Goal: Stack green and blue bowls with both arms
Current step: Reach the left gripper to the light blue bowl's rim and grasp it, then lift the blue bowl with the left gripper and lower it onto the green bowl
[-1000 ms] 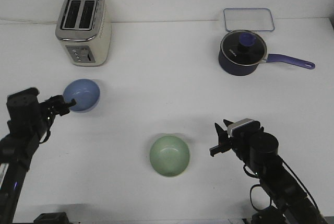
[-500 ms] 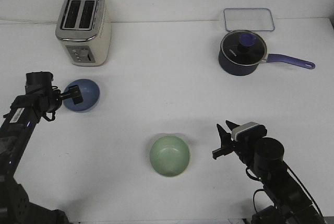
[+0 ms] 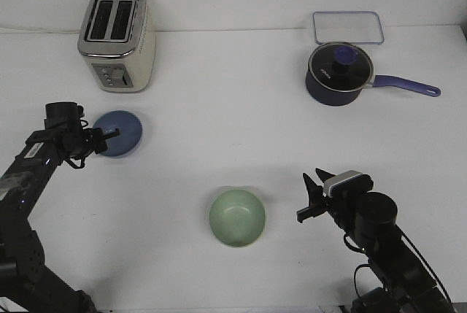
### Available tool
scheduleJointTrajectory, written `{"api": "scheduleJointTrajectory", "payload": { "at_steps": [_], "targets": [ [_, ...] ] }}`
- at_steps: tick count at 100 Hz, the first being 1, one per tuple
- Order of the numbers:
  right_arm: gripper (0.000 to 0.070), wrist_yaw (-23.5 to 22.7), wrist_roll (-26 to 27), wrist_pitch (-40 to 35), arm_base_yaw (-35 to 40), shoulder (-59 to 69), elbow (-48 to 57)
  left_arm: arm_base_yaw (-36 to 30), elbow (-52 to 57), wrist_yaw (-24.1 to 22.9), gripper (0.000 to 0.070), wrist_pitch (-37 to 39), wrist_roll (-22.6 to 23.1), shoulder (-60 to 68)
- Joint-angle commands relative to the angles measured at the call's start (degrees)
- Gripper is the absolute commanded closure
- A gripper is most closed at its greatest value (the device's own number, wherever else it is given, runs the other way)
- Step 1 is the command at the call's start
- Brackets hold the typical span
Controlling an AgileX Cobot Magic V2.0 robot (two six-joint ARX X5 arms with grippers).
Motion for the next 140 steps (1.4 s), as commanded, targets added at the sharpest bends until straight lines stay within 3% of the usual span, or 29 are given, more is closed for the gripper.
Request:
{"api": "scheduleJointTrajectory", "payload": {
  "at_steps": [1, 11, 30, 41, 60, 86, 105, 140],
  "targets": [
    [0.0486, -0.04, 0.61, 0.44, 0.15, 0.13, 0.44, -0.02, 1.77, 0.39, 0.0687, -0.83, 0.35, -0.68],
    [0.0486, -0.04, 0.61, 0.39, 0.15, 0.13, 0.44, -0.42, 2.16, 3.37, 0.0687, -1.81, 0.63, -4.07],
    [0.0486, -0.04, 0.63, 0.28, 0.15, 0.13, 0.44, -3.19, 2.21, 15.58, 0.0687, -4.85, 0.72, -15.74],
    [0.0486, -0.04, 0.83, -0.11, 0.15, 0.15, 0.44, -7.58, 2.21, 18.58, 0.0687, -7.41, 1.07, -22.23],
    [0.0486, -0.04, 1.25, -0.90, 0.15, 0.13, 0.44, -20.79, 2.14, 19.34, 0.0687, -10.99, 2.49, -25.27],
    [0.0486, -0.04, 1.22, -1.18, 0.15, 0.13, 0.44, -39.93, 2.14, 18.93, 0.0687, -13.94, 4.81, -18.95],
    [0.0486, -0.04, 1.22, -1.20, 0.15, 0.13, 0.44, -45.20, 2.14, 17.90, 0.0687, -13.84, 6.34, -13.16],
    [0.0486, -0.04, 1.22, -1.20, 0.15, 0.13, 0.44, -48.50, 2.14, 17.46, 0.0661, -13.38, 9.33, -6.16]
  ]
}}
